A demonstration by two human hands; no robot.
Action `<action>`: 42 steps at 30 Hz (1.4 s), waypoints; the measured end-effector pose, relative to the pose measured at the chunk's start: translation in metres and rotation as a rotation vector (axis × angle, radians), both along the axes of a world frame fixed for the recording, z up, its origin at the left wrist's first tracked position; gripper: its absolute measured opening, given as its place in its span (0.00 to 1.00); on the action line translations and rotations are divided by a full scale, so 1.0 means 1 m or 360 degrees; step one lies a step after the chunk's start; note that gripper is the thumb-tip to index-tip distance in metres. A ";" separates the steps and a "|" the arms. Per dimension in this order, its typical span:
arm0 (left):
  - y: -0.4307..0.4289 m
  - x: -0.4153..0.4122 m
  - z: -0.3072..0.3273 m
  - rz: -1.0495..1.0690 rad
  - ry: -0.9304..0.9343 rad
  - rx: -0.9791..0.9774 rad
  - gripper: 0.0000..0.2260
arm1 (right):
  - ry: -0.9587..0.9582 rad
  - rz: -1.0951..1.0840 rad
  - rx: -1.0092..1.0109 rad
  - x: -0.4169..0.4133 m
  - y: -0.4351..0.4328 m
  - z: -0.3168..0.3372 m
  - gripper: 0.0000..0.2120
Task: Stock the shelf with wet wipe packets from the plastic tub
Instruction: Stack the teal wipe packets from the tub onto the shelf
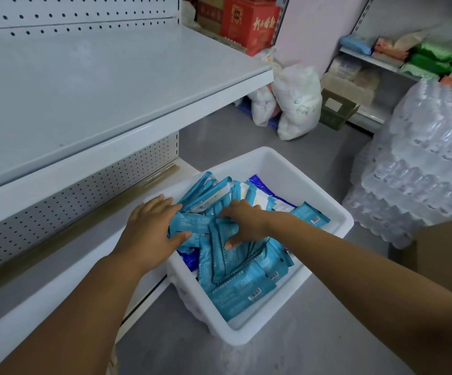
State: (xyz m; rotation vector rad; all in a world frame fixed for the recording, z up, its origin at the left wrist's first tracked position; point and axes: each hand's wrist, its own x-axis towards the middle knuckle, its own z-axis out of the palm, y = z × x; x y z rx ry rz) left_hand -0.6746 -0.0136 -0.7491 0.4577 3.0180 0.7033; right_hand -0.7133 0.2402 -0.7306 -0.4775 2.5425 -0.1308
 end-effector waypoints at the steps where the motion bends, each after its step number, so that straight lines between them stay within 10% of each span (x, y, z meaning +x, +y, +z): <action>1: 0.000 0.000 0.001 0.0002 -0.0007 -0.0008 0.31 | -0.0002 -0.0005 -0.0001 -0.001 0.000 0.000 0.38; 9: 0.001 0.001 0.008 -0.0034 -0.0100 0.0035 0.29 | 0.0004 -0.0238 -0.0428 0.008 0.011 0.014 0.25; 15: 0.016 -0.001 0.040 0.0121 -0.0365 0.0679 0.23 | 0.0279 -0.0890 -0.1221 0.021 0.021 0.042 0.22; 23: 0.038 0.003 0.108 0.0211 -0.0539 0.1509 0.47 | 0.0387 -0.1147 -0.2100 0.031 0.008 0.099 0.27; 30: 0.020 -0.022 0.152 0.0297 -0.0381 0.2120 0.14 | 0.0447 -0.1027 -0.2388 -0.022 -0.053 0.156 0.21; 42: -0.101 -0.039 0.240 0.0648 0.0366 0.2369 0.08 | 0.0202 -0.0506 -0.2543 -0.075 -0.213 0.224 0.19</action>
